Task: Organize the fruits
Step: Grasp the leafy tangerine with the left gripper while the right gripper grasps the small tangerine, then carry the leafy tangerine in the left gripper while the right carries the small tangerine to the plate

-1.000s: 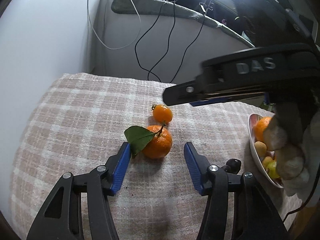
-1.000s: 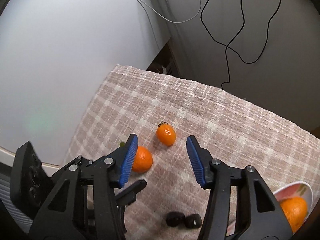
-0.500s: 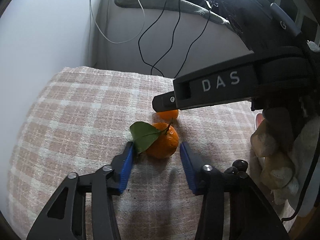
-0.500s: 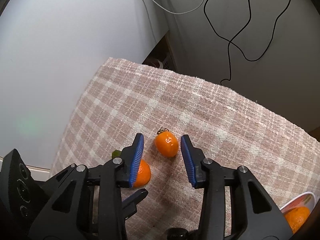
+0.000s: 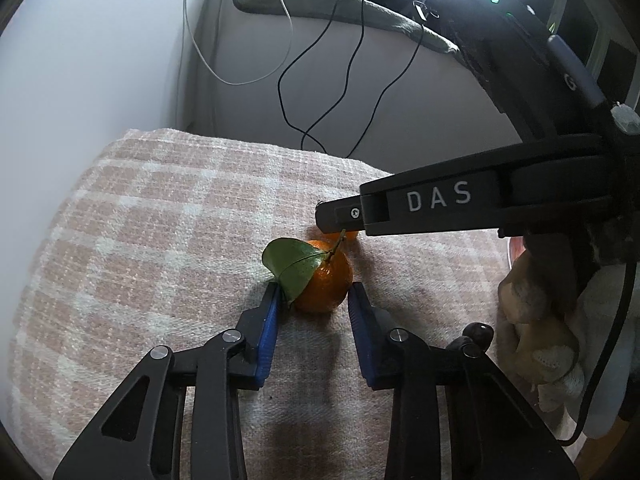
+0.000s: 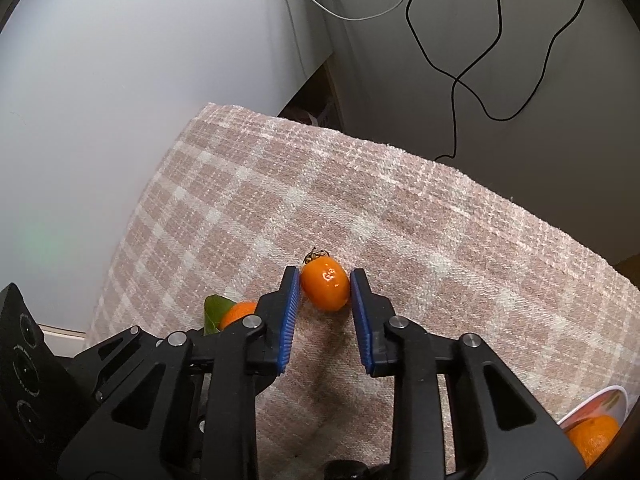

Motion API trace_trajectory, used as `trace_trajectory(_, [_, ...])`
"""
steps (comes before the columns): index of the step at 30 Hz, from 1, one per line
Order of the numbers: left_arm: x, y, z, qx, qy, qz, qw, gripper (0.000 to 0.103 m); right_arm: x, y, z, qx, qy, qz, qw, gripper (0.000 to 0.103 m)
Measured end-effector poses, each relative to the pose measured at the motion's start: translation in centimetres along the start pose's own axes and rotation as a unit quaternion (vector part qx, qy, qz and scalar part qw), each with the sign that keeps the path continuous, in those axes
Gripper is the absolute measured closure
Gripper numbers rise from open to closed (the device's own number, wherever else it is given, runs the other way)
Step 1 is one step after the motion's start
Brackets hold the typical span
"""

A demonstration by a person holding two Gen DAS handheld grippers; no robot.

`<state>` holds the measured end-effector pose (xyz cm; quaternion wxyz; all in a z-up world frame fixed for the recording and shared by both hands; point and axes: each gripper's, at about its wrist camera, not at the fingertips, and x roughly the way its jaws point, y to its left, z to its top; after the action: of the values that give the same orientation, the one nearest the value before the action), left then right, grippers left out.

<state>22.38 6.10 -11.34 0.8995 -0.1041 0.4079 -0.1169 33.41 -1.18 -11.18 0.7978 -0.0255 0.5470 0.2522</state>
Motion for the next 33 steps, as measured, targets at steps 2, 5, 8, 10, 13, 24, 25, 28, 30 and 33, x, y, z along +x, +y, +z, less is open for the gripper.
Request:
trace_trajectory(2, [-0.1,0.2,-0.1,-0.001,-0.002,0.000,1.0000,0.071,-0.3,0.0,-0.1,-0.002,-0.003,-0.002,1.000,0.076])
trace_trajectory(5, [-0.6,0.4,-0.3,-0.001,-0.006,0.001,1.0000,0.071,-0.9,-0.2,-0.3,-0.001,-0.008,0.001,1.000,0.076])
trace_trajectory(8, [-1.1,0.4,-0.6,0.003,-0.010,0.002,0.9999,0.071,-1.7,-0.5,-0.5,0.001,-0.013,0.006,1.000,0.076])
trace_trajectory(10, [-1.4,0.2,-0.9,0.006,-0.011,0.003,0.9999,0.071,-2.4,-0.6,-0.7,-0.001,-0.017,0.008,1.000,0.076])
trace_trajectory(13, [-1.9,0.0,-1.2,0.006,-0.011,0.004,0.9999,0.071,-3.4,-0.5,-1.0,-0.004,-0.022,0.011,1.000,0.076])
trace_trajectory(24, [-3.7,-0.7,-3.1,0.002,-0.014,0.005,0.9999,0.072,-7.0,-0.3,-2.8,-0.011,-0.045,0.028,0.999,0.076])
trace_trajectory(25, [-3.8,-0.7,-3.1,0.001,-0.015,0.005,0.9999,0.072,-7.3,-0.2,-3.0,-0.012,-0.047,0.029,0.998,0.076])
trace_trajectory(28, [-4.3,-1.0,-3.4,0.001,-0.019,0.006,0.9998,0.072,-8.2,-0.3,-3.8,-0.014,-0.051,0.033,0.998,0.076])
trace_trajectory(30, [-4.7,-1.3,-3.6,0.003,-0.023,0.006,0.9997,0.072,-8.6,-0.4,-4.2,-0.014,-0.054,0.037,0.998,0.076])
trace_trajectory(33, [-5.2,-1.7,-3.9,0.006,-0.027,0.006,0.9996,0.072,-9.2,-0.5,-4.8,-0.012,-0.061,0.041,0.997,0.077])
